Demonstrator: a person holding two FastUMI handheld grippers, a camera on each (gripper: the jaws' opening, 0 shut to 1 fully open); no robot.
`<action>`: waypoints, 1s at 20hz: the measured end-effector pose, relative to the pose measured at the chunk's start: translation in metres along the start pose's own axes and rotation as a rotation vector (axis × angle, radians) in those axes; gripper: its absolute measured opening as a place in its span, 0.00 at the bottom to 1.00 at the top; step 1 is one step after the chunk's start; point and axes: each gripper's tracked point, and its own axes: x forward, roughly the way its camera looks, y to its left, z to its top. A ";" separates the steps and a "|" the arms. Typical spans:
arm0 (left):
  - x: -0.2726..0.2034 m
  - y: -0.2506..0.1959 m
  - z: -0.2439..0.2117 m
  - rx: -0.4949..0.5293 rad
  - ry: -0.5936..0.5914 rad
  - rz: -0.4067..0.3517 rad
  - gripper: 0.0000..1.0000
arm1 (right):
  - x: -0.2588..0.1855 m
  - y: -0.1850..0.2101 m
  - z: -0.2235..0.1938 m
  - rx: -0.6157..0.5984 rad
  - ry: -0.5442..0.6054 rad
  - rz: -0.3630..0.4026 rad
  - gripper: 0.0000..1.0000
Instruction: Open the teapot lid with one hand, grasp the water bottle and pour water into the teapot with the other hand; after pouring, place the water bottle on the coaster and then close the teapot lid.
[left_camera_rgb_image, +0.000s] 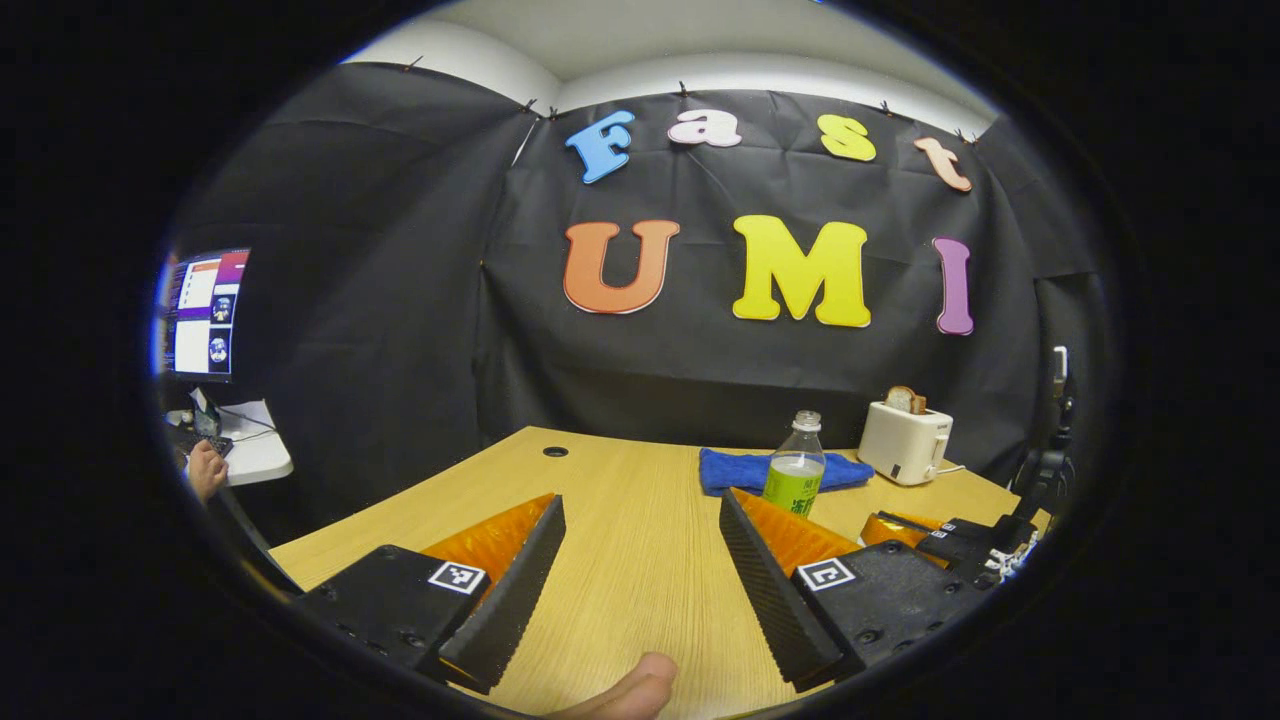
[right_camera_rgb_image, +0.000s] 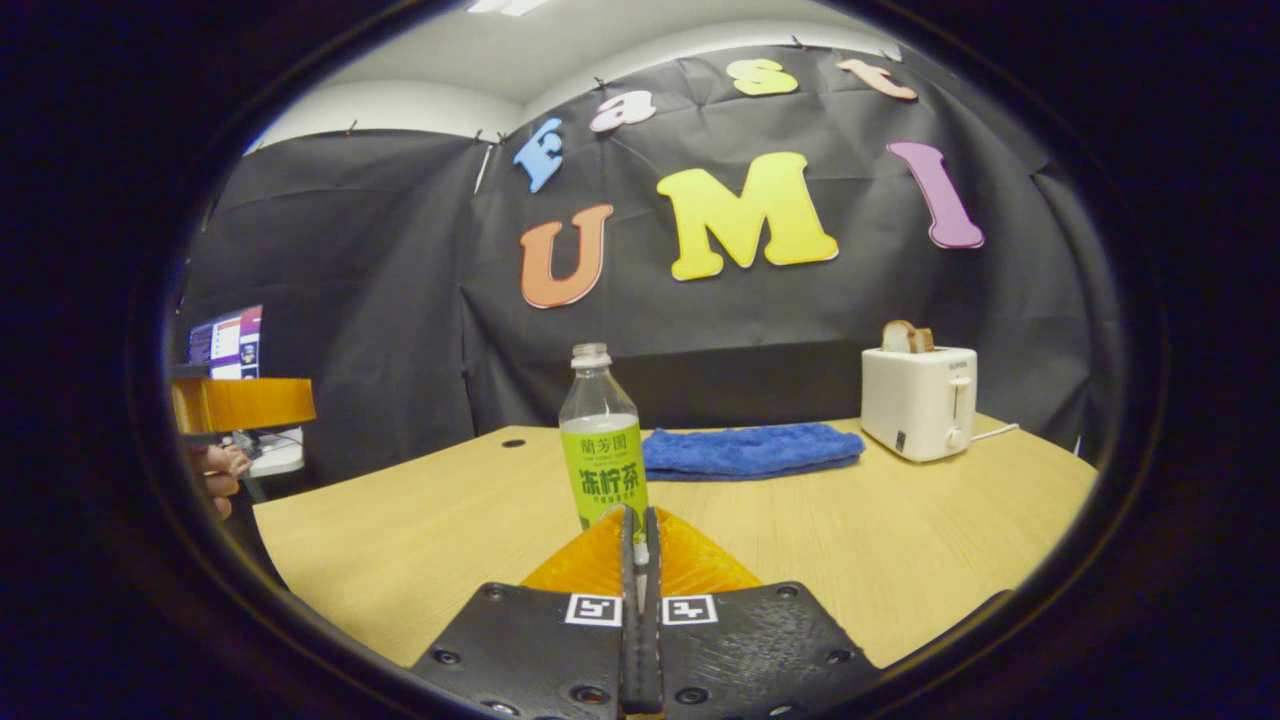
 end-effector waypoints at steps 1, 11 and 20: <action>-0.001 0.001 0.001 0.004 0.002 -0.001 0.97 | 0.003 -0.004 -0.007 -0.007 0.013 -0.016 0.00; -0.002 -0.007 -0.003 0.029 0.018 -0.033 0.97 | 0.008 -0.006 -0.023 -0.045 0.065 -0.046 0.01; -0.005 -0.012 -0.004 0.035 0.035 -0.057 0.97 | -0.028 0.019 0.036 -0.101 -0.030 -0.010 0.67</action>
